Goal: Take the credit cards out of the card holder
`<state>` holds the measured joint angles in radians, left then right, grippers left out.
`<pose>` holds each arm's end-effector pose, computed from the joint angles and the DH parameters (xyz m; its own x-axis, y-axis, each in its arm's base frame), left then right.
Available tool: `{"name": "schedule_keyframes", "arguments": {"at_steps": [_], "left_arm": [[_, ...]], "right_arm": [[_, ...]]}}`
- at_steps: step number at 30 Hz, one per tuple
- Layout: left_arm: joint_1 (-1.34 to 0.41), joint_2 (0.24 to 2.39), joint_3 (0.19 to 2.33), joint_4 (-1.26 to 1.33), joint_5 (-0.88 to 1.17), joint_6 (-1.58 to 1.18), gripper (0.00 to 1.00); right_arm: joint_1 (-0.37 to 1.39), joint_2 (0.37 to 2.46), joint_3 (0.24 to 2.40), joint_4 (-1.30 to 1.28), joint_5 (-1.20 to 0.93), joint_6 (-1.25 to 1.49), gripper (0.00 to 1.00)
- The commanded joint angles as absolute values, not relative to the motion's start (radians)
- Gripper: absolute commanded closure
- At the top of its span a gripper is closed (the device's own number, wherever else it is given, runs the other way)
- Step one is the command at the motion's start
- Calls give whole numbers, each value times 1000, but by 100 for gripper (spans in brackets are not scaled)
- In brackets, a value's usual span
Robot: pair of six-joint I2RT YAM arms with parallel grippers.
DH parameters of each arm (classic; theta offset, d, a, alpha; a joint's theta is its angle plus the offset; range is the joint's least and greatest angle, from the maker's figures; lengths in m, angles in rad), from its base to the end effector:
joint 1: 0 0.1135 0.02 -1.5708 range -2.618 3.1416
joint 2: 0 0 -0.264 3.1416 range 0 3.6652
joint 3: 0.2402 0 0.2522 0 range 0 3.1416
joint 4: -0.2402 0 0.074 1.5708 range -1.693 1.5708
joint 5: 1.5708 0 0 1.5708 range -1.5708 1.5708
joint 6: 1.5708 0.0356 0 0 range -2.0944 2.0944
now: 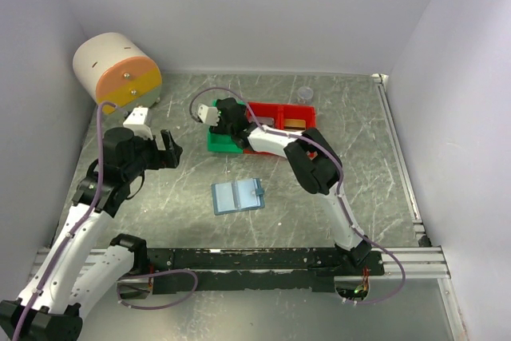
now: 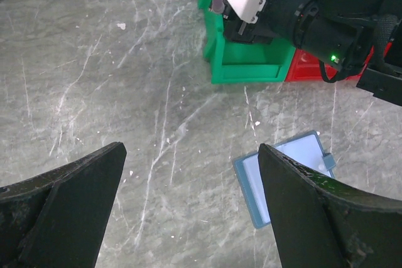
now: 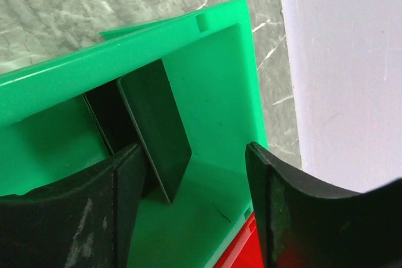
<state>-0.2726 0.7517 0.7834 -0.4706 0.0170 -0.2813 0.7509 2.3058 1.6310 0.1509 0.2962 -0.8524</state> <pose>0.1629 -0.0462 0.3149 -0.4720 -0.1562 -0.8676 0.1593 0.9529 -0.2582 0.3868 0.3468 0.1491 0.1115 -0.8809 -0.4600 -0.5832 0.3168 -0.7480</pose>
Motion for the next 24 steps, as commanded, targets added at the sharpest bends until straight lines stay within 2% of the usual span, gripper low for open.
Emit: {"name": "schedule_keyframes", "arguments": {"at_steps": [1, 3, 14, 24], "left_arm": [[-265, 737, 805, -482, -30, -293, 1], [-265, 729, 803, -482, -47, -296, 1], [-265, 694, 801, -492, -119, -316, 1], [-265, 660, 781, -470, -217, -336, 1]], "right_arm": [[759, 2276, 1639, 75, 244, -834, 32], [758, 2267, 1643, 65, 233, -832, 26], [761, 2178, 1607, 101, 171, -730, 21], [811, 1976, 1495, 227, 161, -359, 17]]}}
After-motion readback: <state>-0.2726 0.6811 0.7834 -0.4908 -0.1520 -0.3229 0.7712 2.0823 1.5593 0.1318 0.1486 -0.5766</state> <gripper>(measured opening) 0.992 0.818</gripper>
